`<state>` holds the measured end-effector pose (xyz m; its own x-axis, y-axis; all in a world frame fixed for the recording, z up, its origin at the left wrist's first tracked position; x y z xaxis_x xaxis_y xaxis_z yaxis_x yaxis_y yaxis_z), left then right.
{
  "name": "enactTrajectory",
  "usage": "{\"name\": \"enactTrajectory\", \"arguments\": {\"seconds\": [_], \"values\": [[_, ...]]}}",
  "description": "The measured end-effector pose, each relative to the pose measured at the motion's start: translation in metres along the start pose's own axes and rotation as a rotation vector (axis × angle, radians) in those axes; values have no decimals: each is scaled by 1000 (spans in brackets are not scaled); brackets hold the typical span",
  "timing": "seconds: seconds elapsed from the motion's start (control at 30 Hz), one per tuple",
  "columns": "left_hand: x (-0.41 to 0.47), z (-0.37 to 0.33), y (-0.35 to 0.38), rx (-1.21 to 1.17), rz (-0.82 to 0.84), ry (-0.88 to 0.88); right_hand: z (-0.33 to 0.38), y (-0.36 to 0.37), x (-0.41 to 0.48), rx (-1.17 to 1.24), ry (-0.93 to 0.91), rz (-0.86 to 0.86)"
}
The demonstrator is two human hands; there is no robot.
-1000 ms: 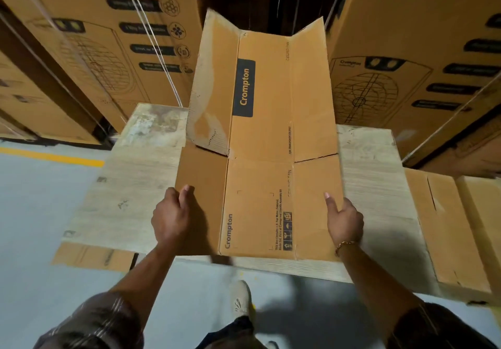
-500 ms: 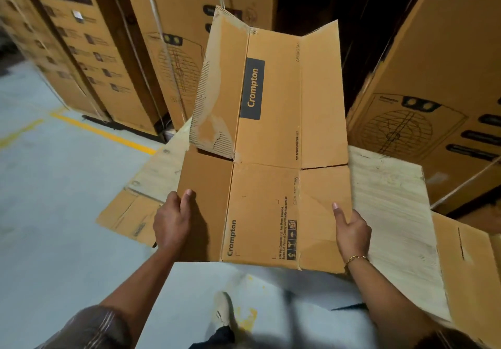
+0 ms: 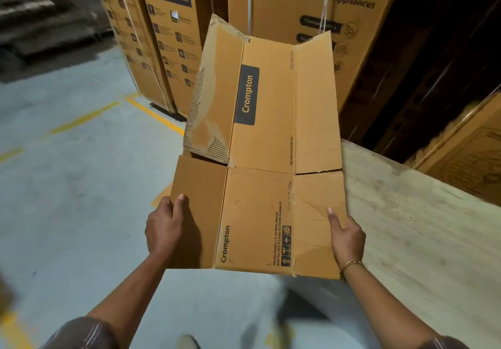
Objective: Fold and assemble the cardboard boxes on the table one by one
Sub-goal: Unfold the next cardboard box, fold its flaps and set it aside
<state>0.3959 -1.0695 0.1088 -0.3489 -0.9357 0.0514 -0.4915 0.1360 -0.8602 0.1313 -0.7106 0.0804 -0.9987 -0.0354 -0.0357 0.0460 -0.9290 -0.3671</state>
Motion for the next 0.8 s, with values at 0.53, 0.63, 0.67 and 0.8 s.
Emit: {"name": "enactTrajectory", "arguments": {"seconds": [0.53, 0.63, 0.67, 0.8], "values": [[257, 144, -43, 118, 61, -33, 65, 284, -37, 25, 89, 49], [301, 151, -31, 150, 82, -28, 66, 326, -31, 22, 135, 49], [315, 154, -27, 156, 88, -27, 64, 340, -29, 21, 146, 51], [374, 165, -9, 183, 109, -11, 63, 400, -20, -12, 198, 61]]}}
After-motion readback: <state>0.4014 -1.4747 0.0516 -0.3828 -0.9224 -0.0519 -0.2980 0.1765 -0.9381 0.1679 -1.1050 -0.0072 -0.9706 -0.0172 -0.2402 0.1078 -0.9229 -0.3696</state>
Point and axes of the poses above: each hand's wrist, its own x-axis towards the middle knuckle, its own y-axis out of the palm, z = x × y, the point moved 5 cm from there along x, towards the middle knuckle, and after that the axes turned 14 degrees about x, right-handed, at the moved point
